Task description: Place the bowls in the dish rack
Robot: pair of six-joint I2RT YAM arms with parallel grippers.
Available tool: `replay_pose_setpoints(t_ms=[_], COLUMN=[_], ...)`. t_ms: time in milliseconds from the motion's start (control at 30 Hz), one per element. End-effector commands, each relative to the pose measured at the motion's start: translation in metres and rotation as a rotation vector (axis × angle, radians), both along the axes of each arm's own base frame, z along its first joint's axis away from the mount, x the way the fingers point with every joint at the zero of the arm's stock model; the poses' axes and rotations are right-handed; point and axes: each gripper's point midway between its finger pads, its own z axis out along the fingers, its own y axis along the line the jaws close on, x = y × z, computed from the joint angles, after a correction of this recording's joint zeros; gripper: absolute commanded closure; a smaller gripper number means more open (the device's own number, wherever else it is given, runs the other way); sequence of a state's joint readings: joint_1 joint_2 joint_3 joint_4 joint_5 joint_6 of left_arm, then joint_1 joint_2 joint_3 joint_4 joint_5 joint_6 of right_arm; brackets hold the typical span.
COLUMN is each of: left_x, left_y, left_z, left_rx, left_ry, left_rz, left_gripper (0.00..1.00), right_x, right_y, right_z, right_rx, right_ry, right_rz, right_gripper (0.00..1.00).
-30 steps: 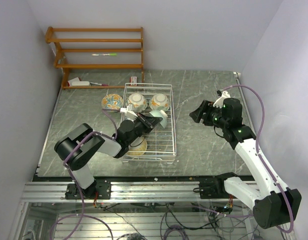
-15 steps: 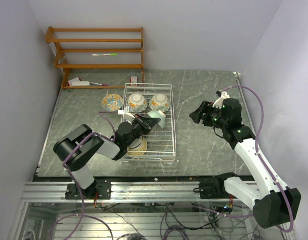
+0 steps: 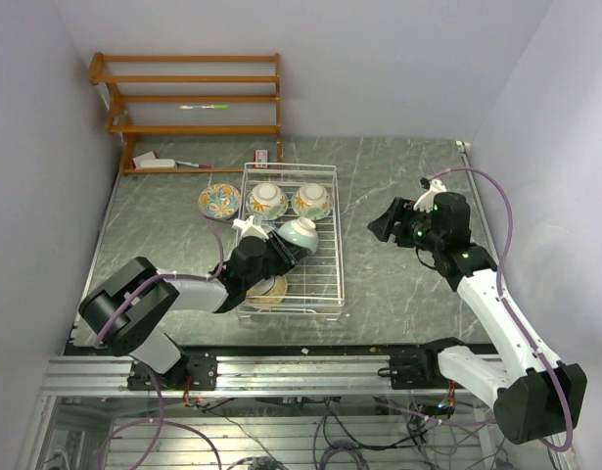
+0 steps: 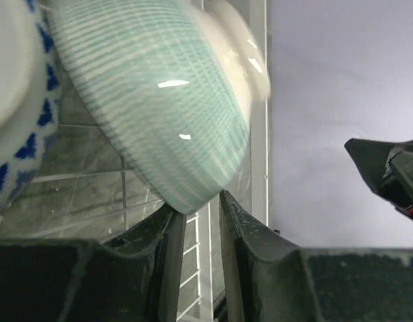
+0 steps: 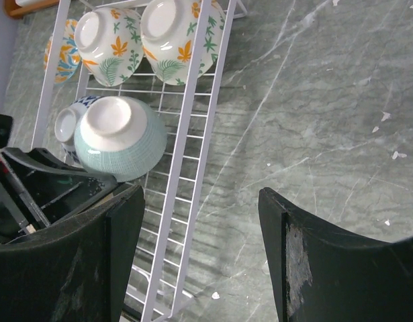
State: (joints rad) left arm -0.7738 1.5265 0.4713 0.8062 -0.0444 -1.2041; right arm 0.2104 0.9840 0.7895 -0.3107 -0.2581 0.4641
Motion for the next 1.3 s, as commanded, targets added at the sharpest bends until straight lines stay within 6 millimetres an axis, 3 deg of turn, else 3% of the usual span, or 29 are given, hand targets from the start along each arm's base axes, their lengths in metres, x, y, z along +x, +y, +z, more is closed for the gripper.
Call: replay_pose_setpoints(t_ms=[0, 167, 667, 1267], left_x=[-0.023, -0.026, -0.014, 0.011], left_y=[0.037, 0.043, 0.048, 0.044], left_z=[-0.084, -0.083, -0.044, -0.038], left_rx=[0.288, 0.304, 0.431, 0.597], left_ry=[0.190, 0.195, 0.126, 0.097], left_rz=[0.014, 0.020, 0.012, 0.004], left_gripper=[0.64, 0.63, 0.57, 0.59], right_x=[0.002, 0.003, 0.004, 0.006], right_y=[0.000, -0.001, 0.002, 0.002], right_z=[0.000, 0.001, 0.000, -0.004], right_rx=[0.007, 0.004, 0.020, 0.021], right_ry=[-0.015, -0.018, -0.025, -0.027], right_rz=[0.005, 0.003, 0.005, 0.004], right_gripper=[0.31, 0.31, 0.31, 0.31])
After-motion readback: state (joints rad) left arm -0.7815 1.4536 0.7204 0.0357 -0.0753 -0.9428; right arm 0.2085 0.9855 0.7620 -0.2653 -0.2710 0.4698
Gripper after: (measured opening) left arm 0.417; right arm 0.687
